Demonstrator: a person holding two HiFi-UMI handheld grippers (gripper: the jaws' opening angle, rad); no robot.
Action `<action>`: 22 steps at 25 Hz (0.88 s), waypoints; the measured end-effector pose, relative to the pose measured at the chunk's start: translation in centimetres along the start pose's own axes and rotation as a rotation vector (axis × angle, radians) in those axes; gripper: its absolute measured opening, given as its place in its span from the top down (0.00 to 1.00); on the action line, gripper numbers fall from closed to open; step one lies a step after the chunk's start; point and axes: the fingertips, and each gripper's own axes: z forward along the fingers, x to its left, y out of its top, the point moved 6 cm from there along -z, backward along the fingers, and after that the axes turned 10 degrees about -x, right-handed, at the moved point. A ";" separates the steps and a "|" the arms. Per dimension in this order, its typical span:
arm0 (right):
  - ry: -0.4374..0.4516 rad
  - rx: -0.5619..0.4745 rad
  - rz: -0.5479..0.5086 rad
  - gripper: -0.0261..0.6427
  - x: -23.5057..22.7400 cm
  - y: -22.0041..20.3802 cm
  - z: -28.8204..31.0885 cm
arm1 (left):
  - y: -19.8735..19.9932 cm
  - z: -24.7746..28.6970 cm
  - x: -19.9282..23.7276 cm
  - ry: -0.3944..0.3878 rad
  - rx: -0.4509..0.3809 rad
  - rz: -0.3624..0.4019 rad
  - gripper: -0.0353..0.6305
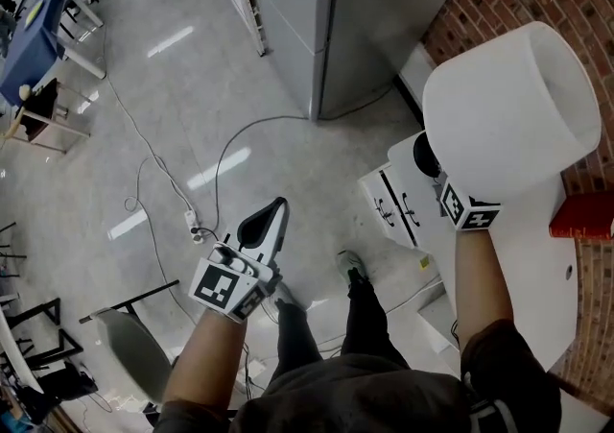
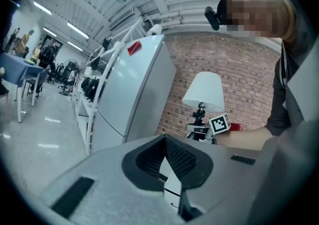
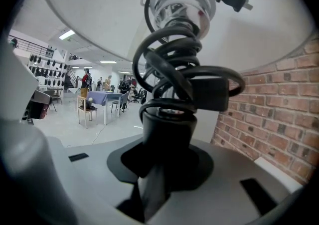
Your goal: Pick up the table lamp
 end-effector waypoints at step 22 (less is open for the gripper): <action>0.363 -0.059 -0.041 0.81 14.6 26.7 7.0 | 24.3 -10.8 2.2 0.209 -0.189 0.151 0.94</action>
